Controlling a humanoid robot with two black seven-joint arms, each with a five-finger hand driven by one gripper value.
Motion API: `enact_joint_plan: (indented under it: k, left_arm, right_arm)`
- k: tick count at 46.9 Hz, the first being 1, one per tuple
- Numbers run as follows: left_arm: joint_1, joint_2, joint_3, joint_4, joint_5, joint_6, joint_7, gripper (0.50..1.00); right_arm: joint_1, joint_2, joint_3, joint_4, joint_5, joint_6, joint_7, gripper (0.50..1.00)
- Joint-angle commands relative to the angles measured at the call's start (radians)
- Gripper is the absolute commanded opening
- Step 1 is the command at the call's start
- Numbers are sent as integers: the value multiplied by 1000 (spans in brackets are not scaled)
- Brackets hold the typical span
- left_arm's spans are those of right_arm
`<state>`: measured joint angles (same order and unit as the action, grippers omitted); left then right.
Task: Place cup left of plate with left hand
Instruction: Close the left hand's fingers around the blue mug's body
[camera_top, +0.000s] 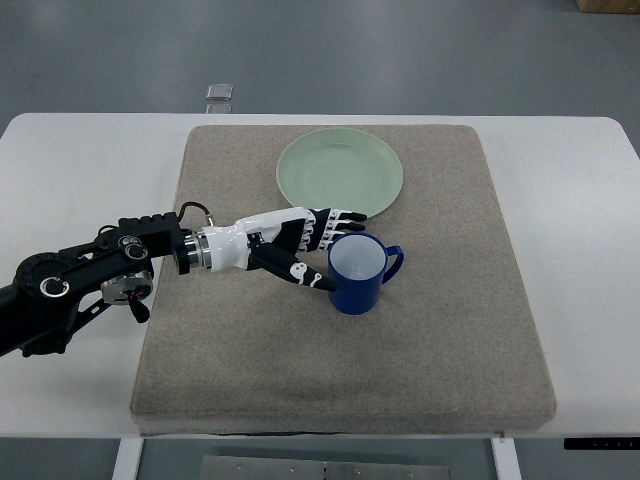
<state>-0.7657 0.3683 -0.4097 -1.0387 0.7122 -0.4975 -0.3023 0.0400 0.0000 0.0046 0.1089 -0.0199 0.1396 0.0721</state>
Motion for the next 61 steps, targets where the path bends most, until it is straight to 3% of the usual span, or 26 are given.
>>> enact_joint_plan:
  k: [1,61]
  left_arm:
    - [-1,-9,0,5,1,0,0,996]
    - [-3,-138,15,112,0,14,0,986]
  right_arm:
    - [0,0,0,-2,0,0,0,934]
    - [0,0,0,0,0,0,0,934]
